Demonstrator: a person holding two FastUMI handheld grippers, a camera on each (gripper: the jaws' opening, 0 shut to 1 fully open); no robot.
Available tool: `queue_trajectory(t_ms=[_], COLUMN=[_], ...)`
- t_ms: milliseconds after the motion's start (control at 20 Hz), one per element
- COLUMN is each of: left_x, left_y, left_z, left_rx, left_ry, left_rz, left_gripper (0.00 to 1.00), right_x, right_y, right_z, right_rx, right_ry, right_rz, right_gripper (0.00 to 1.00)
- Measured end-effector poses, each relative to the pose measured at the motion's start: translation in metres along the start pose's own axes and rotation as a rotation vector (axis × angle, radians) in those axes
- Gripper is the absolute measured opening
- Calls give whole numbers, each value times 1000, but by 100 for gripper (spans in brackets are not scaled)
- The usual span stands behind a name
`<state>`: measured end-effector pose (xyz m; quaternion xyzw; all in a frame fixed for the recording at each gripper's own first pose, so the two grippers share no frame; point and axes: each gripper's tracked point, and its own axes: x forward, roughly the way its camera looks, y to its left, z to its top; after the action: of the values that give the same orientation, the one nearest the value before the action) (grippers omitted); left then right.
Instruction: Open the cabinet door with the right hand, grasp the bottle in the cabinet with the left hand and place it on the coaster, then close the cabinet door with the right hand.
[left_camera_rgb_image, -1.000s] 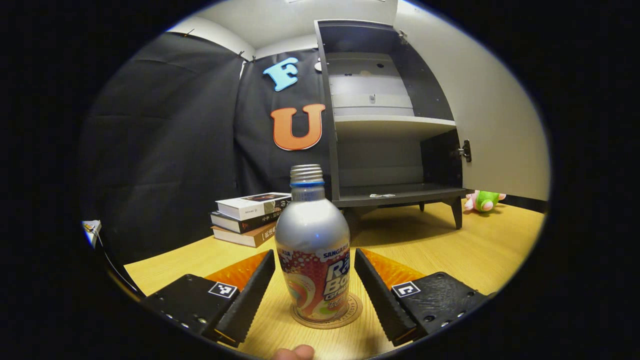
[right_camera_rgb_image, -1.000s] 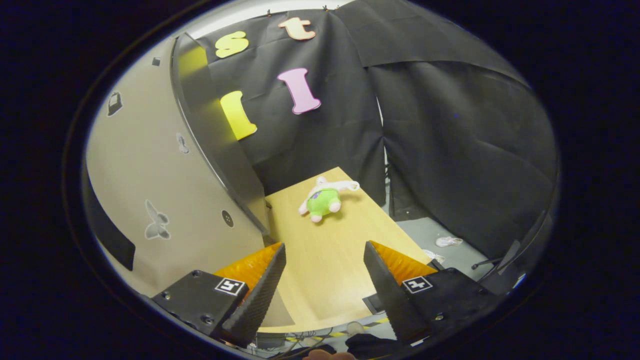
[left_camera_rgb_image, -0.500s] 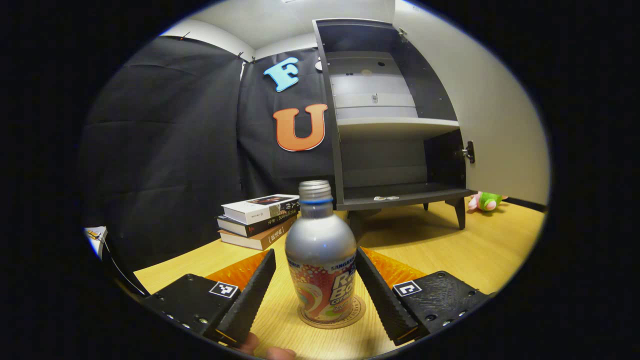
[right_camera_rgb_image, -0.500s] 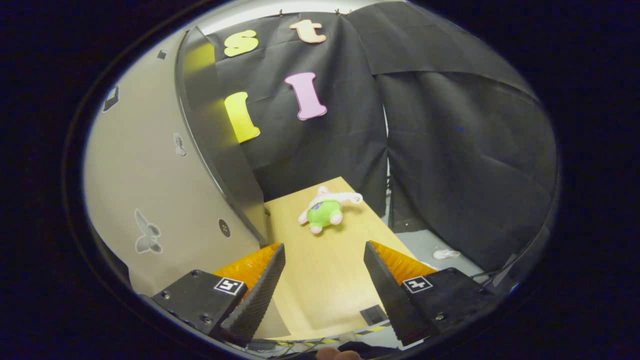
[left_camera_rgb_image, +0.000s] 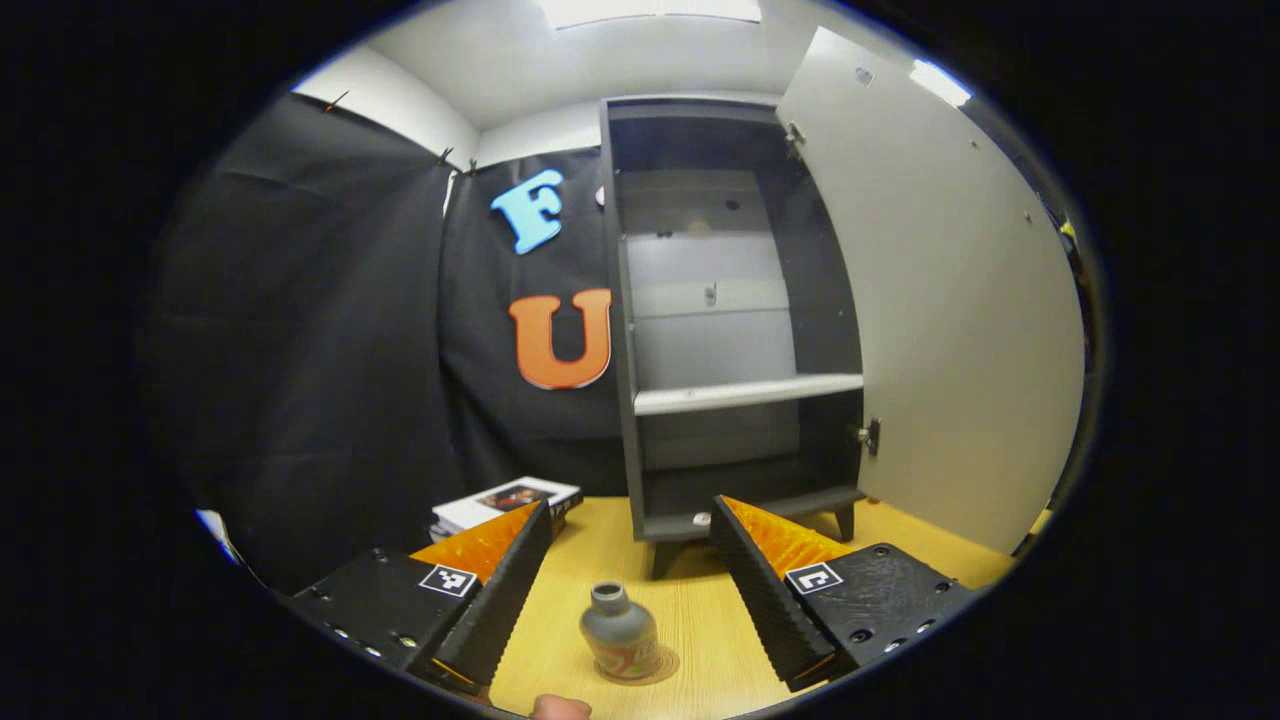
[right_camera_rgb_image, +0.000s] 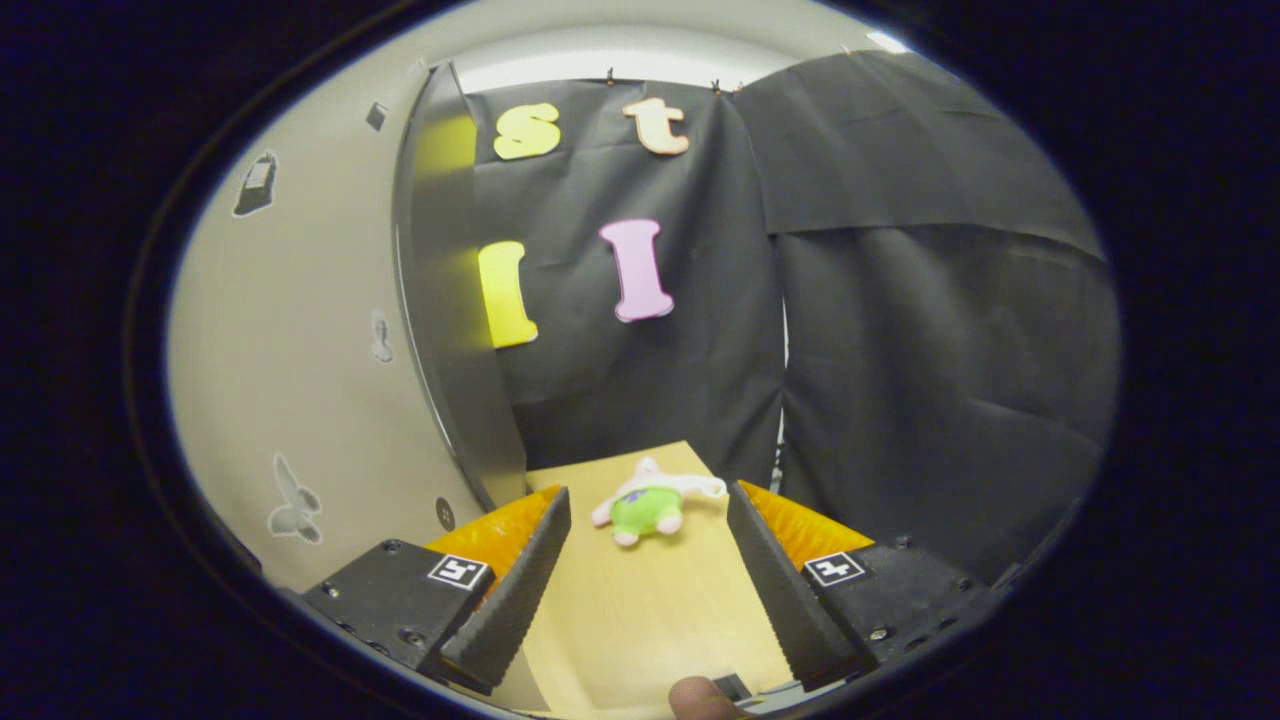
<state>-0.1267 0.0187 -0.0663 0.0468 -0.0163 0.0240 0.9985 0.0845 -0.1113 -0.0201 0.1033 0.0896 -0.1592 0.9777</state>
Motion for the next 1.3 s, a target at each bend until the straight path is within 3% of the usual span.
queue_trajectory(t_ms=[150,250,300,400,500,600,650,700,750,800,950,1000,1050,1100,1300], left_x=[13,23,27,30,39,45,46,47,48,47,41,38,36,36,34], left_y=[-23,-49,-53,-54,-69,-79,-78,-79,-81,-78,-74,-70,-65,-63,-41], left_z=[93,116,120,105,89,86,86,86,84,81,78,78,79,79,76], left_rx=[-31,4,37,52,3,3,19,29,33,36,26,21,14,4,-22], left_ry=[-66,-52,-53,3,62,80,80,75,72,70,60,53,41,31,33], left_rz=[-80,-156,-157,-119,-140,-163,-168,-179,-190,-185,-191,-194,-191,-203,-226], left_gripper=[96,96,96,95,96,96,96,96,96,96,96,96,96,96,96], right_x=[-5,-17,-33,-66,-90,-105,-110,-112,-114,-115,-119,-121,-122,-126,-129], right_y=[14,17,13,12,16,50,58,55,55,55,70,80,92,106,156], right_z=[6,1,4,19,26,28,30,38,42,40,35,31,29,24,18], right_rx=[-19,-64,-71,-49,-15,44,45,31,17,10,-2,-15,-24,-49,-98], right_ry=[11,68,65,-12,-70,-70,-76,-95,-114,-125,-138,-131,-124,-112,-101], right_rz=[113,172,178,158,130,261,285,296,295,286,282,296,319,346,443], right_gripper=[100,100,100,100,100,96,98,91,90,97,95,89,89,95,95])
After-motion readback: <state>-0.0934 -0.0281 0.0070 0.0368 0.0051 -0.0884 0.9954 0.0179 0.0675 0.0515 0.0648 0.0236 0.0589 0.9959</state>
